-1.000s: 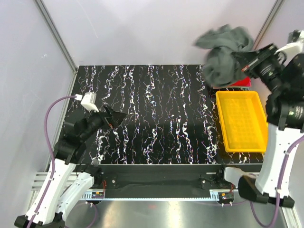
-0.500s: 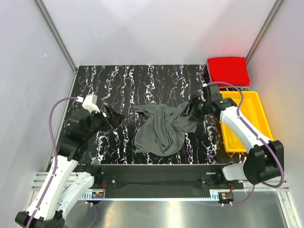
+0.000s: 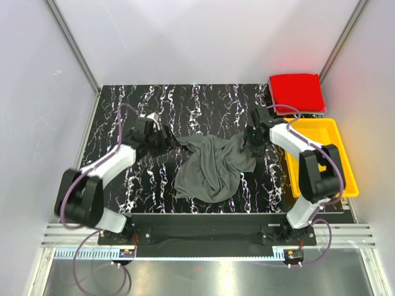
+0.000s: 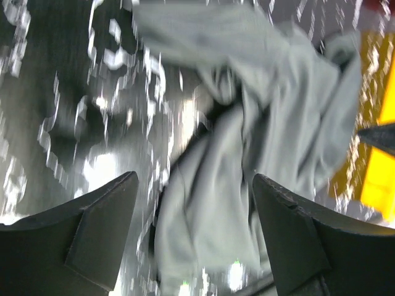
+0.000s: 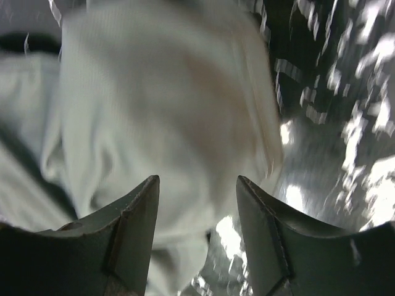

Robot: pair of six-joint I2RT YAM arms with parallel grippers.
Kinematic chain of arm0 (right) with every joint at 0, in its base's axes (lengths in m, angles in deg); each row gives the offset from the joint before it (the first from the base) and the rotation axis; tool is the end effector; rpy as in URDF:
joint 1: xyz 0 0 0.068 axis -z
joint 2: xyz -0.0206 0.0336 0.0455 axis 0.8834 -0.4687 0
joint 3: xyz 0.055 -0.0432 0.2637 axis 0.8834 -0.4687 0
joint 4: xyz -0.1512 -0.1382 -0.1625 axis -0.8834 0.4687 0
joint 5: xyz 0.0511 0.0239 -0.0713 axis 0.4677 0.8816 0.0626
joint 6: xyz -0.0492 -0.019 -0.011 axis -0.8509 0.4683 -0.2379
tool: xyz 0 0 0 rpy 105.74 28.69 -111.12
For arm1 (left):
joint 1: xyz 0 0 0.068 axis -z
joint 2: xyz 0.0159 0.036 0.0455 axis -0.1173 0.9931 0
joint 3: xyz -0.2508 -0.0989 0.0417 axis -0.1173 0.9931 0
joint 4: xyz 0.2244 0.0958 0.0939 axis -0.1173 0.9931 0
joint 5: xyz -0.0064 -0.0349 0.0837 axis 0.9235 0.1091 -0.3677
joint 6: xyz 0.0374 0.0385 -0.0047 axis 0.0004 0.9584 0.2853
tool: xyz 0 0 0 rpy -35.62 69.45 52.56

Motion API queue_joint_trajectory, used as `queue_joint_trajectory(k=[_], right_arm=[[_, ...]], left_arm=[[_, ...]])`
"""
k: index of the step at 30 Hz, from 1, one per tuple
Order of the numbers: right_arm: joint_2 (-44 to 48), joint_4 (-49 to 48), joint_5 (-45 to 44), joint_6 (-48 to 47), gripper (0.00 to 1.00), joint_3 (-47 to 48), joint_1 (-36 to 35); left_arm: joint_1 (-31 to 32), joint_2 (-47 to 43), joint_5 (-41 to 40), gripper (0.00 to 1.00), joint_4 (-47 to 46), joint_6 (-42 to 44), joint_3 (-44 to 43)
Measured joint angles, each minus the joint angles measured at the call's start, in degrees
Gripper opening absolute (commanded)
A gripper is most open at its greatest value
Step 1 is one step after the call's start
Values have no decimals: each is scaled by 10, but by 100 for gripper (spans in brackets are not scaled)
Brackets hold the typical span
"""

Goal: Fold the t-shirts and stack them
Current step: Flatten the tshirt out

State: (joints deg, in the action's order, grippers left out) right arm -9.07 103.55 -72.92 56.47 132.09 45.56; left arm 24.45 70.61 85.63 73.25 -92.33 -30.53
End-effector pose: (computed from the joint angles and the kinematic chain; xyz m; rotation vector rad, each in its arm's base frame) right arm 0.3194 0.0967 0.2019 0.3238 2.7610 0.2994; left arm 0.2730 -0.0960 0.2177 -0.2961 2.4345 -0.7260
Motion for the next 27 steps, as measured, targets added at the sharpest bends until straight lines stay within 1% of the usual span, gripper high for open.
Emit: queue_joint_trajectory(k=[4,9,12,13,16,17,18,19,20,21,24,27], right_arm=[[-54,0,-23,-20,61,55,0],[-61,-2,-28,-44,63,103,4],[-61,-7,-27,-53,63,108,12],[-62,-6,-28,-54,64,108,16],[-75,-4,-28,-57,62,108,41],[-81,-4,-28,-57,61,108,50],[-90,-4,-28,-58,61,109,59],[-97,-4,-28,-58,58,110,65],[-107,-4,-28,-60,57,111,72],[-115,-5,-27,-61,56,112,77],[-132,-7,-22,-65,56,112,79],[-139,-15,-7,-73,57,112,77]], left_arm=[[0,117,1,77,-36,-1,-76],[1,200,0,78,-55,-2,-133],[4,247,0,78,-57,-3,-162],[5,259,0,76,-57,-3,-170],[9,294,0,50,-57,-6,-189],[9,300,1,30,-58,-7,-191],[10,304,1,22,-55,-10,-194],[10,307,1,15,-49,-7,-198],[10,309,1,10,-46,-4,-203],[10,309,0,0,-38,0,-210],[10,306,-10,0,-11,20,-238],[4,287,-34,0,24,43,-262]])
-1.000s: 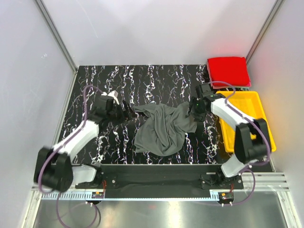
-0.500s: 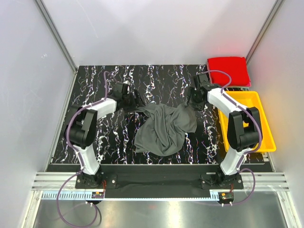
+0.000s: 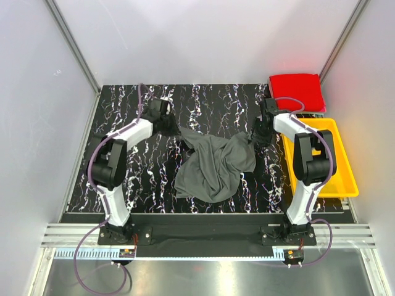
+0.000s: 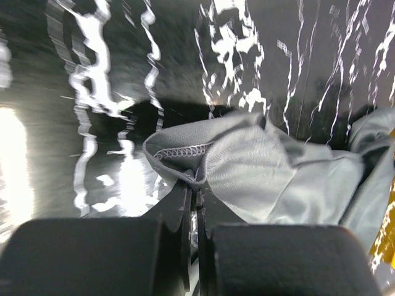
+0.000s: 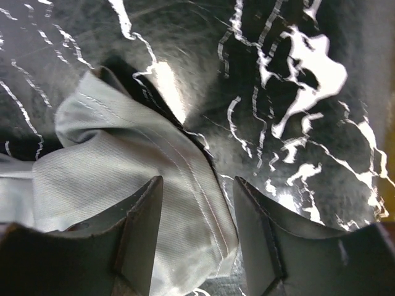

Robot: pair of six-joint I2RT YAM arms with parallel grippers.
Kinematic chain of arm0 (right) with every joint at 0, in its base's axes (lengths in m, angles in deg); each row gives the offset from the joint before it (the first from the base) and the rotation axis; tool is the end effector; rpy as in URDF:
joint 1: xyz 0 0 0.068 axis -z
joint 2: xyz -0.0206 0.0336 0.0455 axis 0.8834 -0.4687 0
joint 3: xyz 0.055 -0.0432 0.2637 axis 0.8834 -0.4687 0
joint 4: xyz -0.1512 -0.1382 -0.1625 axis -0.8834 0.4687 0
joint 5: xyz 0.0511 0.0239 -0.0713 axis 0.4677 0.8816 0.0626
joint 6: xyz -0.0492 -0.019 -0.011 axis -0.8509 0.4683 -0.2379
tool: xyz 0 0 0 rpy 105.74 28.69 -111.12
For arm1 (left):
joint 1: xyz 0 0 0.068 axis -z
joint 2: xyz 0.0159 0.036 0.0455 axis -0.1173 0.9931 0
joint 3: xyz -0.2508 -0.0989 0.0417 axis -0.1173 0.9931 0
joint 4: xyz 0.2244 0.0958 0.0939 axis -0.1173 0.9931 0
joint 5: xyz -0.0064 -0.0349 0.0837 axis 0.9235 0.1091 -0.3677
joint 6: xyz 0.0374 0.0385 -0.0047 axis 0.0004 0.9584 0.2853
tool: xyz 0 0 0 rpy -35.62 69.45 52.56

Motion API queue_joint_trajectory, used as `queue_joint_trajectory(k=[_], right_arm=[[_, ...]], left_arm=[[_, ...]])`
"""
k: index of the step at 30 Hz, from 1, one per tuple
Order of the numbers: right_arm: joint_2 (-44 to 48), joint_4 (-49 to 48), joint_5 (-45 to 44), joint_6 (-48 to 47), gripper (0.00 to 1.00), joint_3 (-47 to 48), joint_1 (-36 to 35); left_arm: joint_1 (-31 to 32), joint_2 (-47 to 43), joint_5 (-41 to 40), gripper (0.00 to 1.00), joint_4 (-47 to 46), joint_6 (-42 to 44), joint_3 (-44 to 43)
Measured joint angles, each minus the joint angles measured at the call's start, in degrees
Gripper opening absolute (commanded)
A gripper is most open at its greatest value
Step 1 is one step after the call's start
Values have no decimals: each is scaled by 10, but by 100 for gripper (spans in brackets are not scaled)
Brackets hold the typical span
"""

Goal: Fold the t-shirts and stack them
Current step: Flatten the tshirt out

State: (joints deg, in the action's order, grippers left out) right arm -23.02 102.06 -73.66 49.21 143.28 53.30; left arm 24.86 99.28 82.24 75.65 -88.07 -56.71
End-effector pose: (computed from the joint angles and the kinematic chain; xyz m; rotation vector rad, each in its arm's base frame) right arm 0.3853 0.0609 0.1746 0.3399 2.7601 0.2071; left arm 0.3872 -0.1334 0.1916 -0.2439 2.5062 -0.5977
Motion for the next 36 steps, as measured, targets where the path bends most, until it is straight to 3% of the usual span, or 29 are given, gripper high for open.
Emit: queue_joint_trajectory(k=[6,17,26,36], right_arm=[[-3,-40,61,-12,58,-7,0],[-33,-67,109,-24,61,-1,-1],[-121,-71,122,-42,62,125,-1],[-202,-71,179,-76,45,236,-1]], left_arm=[[-32,-57,-60,0,56,37,-20],[-52,-59,-94,0,96,52,-27],[-60,-44,-85,0,91,58,-14],[-60,-25,-68,0,89,60,-17]])
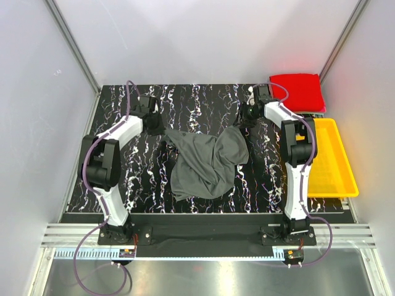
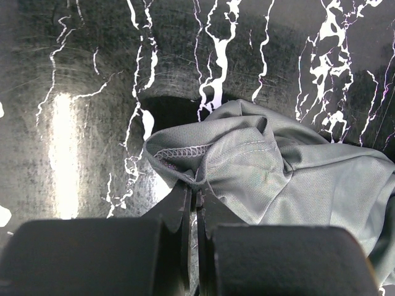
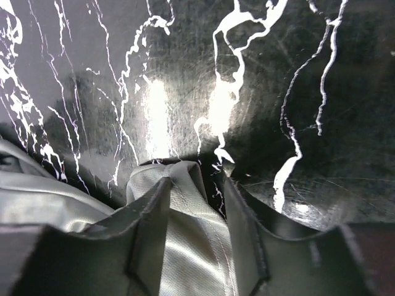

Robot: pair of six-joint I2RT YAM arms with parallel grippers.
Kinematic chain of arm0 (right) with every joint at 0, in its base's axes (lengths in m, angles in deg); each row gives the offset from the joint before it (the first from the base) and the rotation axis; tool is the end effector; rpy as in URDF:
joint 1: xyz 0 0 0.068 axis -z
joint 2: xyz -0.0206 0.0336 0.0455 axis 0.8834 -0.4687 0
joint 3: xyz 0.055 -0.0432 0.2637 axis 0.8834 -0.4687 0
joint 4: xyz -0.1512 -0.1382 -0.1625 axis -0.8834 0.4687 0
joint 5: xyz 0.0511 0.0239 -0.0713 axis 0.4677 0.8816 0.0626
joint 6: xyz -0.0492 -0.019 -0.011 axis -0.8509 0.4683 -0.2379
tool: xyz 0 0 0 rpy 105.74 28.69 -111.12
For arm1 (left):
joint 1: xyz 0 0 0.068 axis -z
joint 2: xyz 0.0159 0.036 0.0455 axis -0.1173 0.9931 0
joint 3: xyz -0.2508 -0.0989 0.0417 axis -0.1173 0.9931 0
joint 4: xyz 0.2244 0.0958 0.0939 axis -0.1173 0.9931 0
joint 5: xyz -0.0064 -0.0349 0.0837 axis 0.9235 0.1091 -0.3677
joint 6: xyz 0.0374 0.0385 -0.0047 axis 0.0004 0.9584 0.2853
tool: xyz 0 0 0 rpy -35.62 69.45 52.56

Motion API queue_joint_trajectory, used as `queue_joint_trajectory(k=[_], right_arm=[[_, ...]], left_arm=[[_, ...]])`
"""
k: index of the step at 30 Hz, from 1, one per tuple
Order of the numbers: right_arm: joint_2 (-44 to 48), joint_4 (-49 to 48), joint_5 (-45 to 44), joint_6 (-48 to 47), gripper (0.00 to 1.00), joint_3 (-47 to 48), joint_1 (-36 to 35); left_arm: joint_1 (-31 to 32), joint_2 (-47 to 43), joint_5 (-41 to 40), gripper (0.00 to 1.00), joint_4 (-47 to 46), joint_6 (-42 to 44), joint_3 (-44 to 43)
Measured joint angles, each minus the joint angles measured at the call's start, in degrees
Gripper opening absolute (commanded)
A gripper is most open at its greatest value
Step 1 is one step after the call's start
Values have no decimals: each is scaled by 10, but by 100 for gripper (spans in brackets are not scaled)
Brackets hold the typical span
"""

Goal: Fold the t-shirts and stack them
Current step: Flatten the tshirt out

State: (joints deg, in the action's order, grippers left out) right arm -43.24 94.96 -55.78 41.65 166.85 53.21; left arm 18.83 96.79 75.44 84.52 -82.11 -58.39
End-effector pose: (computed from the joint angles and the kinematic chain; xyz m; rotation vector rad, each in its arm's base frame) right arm 0.4834 0.0877 0.1526 0.0209 2.6036 0.6176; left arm 0.3884 -0.0854 0.2065 -0.3077 2.5366 -0.3430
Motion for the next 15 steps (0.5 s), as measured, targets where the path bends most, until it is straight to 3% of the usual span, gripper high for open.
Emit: queue_joint_trajectory(k=[2,5,11,15], right_arm=[[-3,2,10,-5,33,0,0],[-15,23,17,-12,0,19,0],[-28,105,-23,-17,0,126,3],[50,129,-91,-9,0,155,8]], left_arm=[[0,4,7,0,-3,0,-2],[0,6,20,0,-7,-2,-3],[-1,6,25,0,36,-6,-73],[-2,-37,12,0,71,1,-159]])
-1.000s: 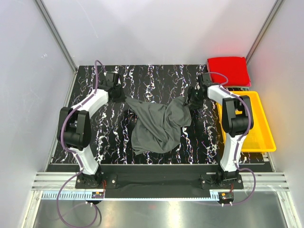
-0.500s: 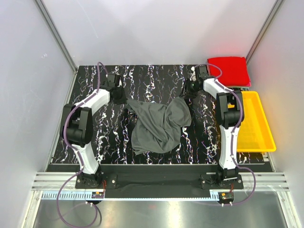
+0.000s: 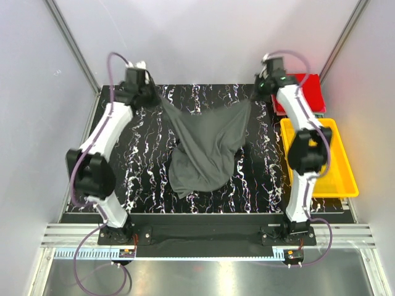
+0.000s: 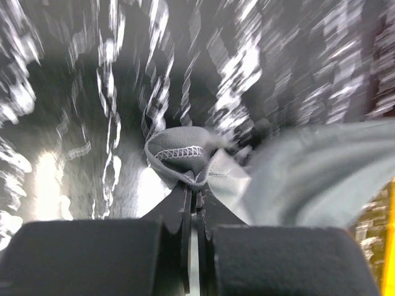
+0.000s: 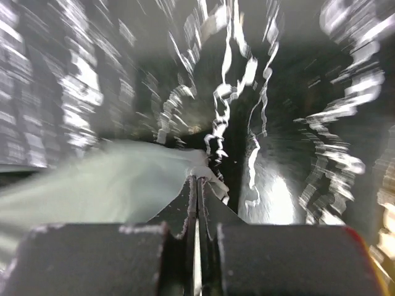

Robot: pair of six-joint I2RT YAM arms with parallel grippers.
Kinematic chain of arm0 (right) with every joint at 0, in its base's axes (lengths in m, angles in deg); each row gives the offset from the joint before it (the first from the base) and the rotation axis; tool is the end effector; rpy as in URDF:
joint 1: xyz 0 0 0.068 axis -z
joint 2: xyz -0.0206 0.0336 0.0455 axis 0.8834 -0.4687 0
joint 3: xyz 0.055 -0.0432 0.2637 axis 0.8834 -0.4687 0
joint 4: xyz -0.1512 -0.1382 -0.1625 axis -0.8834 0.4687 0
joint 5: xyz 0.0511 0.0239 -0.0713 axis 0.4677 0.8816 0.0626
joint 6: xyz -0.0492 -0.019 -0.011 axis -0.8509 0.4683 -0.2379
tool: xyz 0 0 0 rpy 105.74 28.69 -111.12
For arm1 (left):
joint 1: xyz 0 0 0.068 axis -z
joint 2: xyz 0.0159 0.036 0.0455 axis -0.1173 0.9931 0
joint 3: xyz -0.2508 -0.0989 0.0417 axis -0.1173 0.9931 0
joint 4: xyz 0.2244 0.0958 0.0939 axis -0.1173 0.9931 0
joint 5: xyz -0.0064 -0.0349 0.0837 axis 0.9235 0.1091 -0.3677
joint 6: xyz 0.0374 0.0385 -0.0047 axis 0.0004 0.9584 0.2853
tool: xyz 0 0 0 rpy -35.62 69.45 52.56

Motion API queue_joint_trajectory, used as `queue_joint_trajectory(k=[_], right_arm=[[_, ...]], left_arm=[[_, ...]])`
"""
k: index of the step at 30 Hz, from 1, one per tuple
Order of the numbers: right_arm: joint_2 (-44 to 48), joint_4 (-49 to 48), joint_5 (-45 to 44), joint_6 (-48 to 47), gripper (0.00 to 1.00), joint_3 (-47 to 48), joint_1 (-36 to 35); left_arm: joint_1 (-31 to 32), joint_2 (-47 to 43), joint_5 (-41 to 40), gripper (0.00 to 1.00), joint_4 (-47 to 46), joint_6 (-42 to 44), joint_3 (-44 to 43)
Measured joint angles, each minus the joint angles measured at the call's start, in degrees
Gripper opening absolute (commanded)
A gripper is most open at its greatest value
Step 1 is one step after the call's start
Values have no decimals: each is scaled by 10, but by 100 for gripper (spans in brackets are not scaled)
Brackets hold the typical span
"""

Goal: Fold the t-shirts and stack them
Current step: Flatten the tshirt out

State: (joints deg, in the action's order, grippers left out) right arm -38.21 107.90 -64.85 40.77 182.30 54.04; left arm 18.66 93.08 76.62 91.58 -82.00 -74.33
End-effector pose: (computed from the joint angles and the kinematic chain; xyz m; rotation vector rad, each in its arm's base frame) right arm 0.4889 0.0758 0.2632 0.0584 2.4684 0.4173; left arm 0.3996 -0.0873 0.3121 -0.2638 2.3242 -0.4329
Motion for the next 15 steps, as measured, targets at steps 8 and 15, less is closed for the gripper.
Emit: queue_joint_trajectory(k=[8,15], right_arm=[[380,-51,-105,26,0,-32,7],[544,-83,-129,32,0,-92,7]], left_arm=[[-2,-233,-26,0,17,6,-107],[-4,-356,-32,0,3,3,-61]])
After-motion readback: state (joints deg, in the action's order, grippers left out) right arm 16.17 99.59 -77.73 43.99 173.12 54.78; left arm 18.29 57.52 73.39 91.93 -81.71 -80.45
